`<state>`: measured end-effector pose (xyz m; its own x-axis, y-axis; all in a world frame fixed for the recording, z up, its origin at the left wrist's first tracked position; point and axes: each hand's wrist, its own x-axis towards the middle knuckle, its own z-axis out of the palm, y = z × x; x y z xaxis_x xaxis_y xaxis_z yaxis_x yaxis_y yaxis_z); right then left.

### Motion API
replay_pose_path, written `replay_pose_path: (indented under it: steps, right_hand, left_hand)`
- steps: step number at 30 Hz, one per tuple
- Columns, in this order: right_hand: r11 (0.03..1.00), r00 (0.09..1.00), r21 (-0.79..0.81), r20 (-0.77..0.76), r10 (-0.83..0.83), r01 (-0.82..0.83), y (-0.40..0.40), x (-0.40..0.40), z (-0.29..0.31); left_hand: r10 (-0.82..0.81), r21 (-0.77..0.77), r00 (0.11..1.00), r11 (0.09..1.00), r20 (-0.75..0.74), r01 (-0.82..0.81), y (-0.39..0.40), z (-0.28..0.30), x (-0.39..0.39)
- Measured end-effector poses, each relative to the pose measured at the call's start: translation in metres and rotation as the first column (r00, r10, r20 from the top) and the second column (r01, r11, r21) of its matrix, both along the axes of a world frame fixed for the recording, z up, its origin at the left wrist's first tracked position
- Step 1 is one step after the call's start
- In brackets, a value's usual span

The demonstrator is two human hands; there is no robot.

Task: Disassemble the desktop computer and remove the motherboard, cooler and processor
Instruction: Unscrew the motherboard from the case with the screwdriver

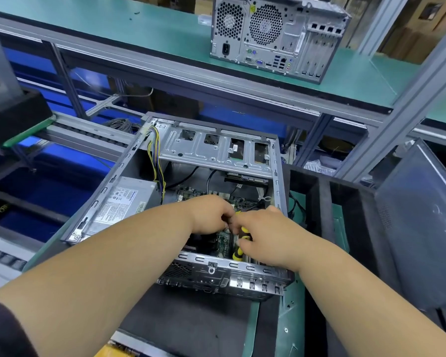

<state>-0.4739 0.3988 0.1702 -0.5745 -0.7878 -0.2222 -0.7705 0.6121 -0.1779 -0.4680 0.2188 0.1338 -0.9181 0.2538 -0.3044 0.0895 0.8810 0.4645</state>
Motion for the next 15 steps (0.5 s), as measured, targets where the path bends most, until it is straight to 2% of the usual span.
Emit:
replay_pose_path:
  steps: [5, 11, 15]
  right_hand:
    - [0.989, 0.988, 0.127, -0.119, 0.098, -0.082, -0.0023, -0.0010, 0.0047]
    - [0.999, 0.999, 0.005, 0.030, 0.046, -0.046, 0.0018, -0.0020, 0.0013]
    - [0.997, 0.993, 0.056, -0.103, 0.052, -0.046, -0.0008, 0.0022, -0.0030]
  left_hand:
    - [-0.021, 0.031, 1.000, 0.999, 0.018, 0.020, 0.0002, -0.0008, 0.0006]
    - [-0.009, 0.026, 1.000, 1.000, 0.021, 0.009, 0.0000, -0.0016, 0.0003]
    - [-0.015, 0.034, 1.000, 0.999, 0.027, 0.014, 0.0001, -0.0021, -0.0005]
